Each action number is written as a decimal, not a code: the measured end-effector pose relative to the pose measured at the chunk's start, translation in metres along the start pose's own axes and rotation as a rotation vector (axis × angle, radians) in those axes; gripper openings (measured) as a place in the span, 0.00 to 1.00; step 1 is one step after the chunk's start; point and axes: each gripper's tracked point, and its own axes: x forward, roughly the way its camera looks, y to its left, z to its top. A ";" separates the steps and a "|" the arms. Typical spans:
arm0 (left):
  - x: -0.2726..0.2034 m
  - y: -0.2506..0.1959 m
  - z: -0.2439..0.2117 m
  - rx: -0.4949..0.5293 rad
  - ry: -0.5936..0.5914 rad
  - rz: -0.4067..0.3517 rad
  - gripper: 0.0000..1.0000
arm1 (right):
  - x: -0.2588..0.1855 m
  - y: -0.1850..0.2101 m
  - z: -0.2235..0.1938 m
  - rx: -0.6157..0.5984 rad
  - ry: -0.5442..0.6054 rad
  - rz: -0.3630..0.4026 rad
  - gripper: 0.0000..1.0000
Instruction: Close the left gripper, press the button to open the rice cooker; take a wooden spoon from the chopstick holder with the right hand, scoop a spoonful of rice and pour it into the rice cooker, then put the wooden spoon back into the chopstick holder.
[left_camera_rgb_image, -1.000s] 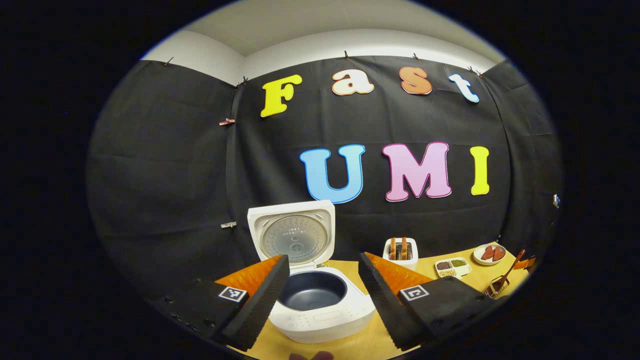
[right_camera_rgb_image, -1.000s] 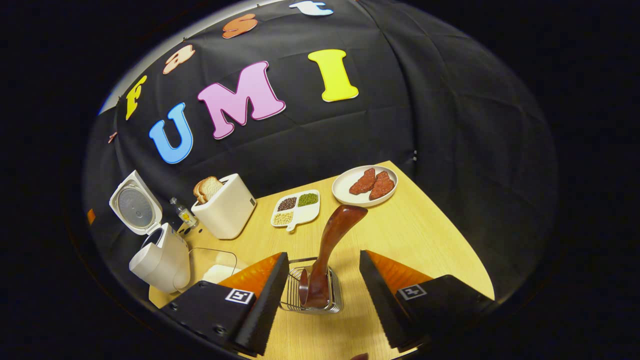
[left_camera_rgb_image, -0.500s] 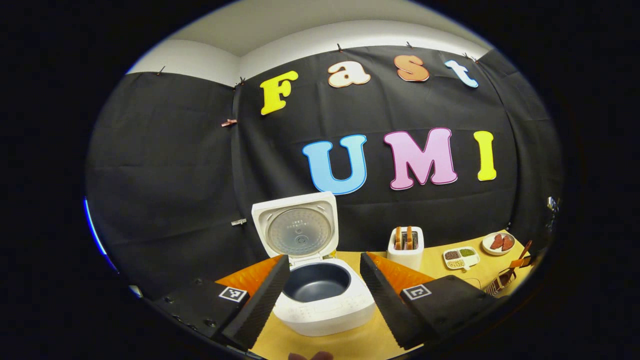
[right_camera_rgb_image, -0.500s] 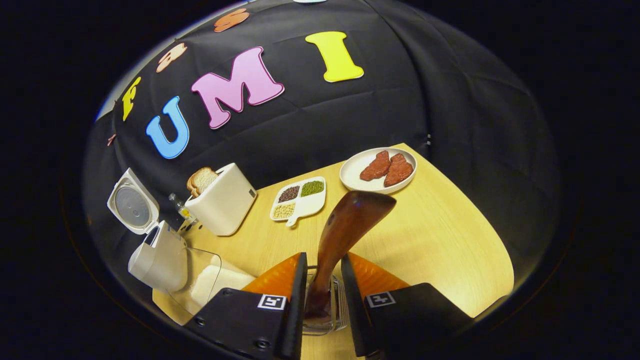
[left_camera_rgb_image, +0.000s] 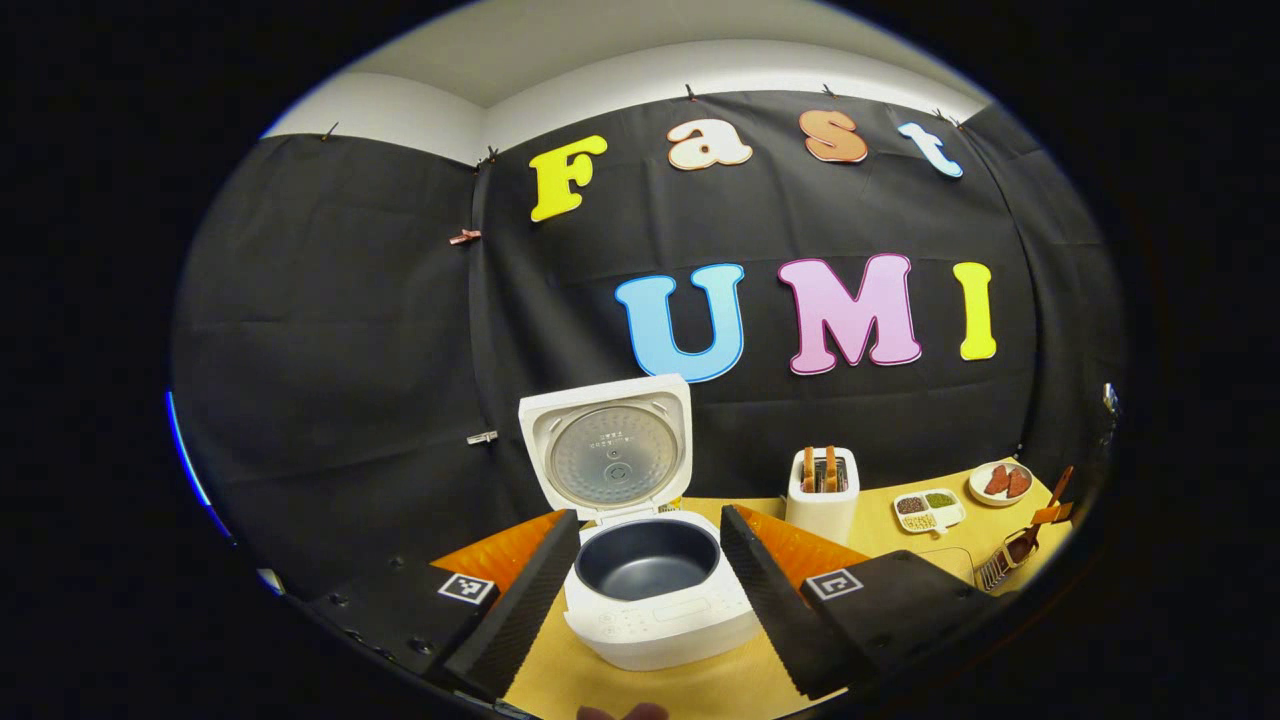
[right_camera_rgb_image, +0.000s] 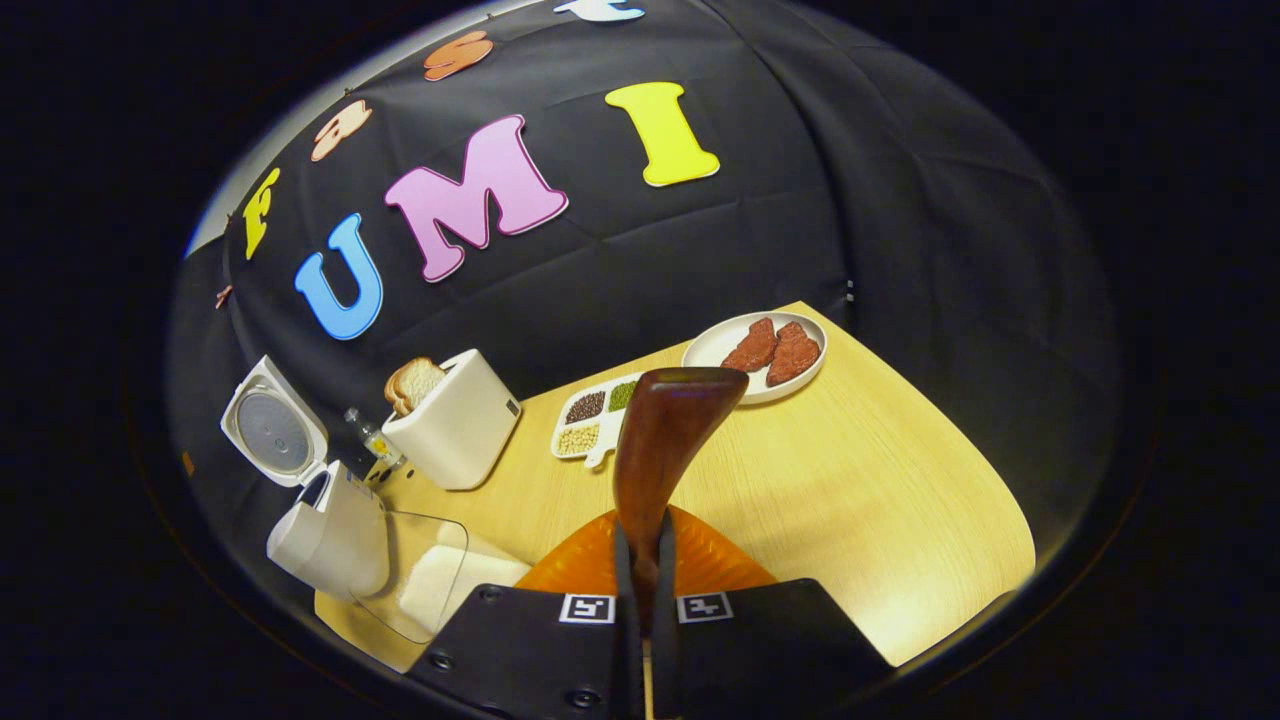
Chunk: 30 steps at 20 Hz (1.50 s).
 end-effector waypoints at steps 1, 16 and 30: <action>0.002 0.004 0.000 -0.002 -0.003 -0.013 0.98 | -0.006 0.001 0.009 0.005 -0.024 -0.017 0.08; 0.039 0.074 -0.015 -0.021 -0.039 -0.157 0.97 | -0.041 0.191 0.009 -0.223 -0.127 0.077 0.08; 0.061 0.118 -0.038 -0.020 -0.012 -0.196 0.97 | 0.048 0.194 -0.093 -0.575 0.017 -0.152 0.08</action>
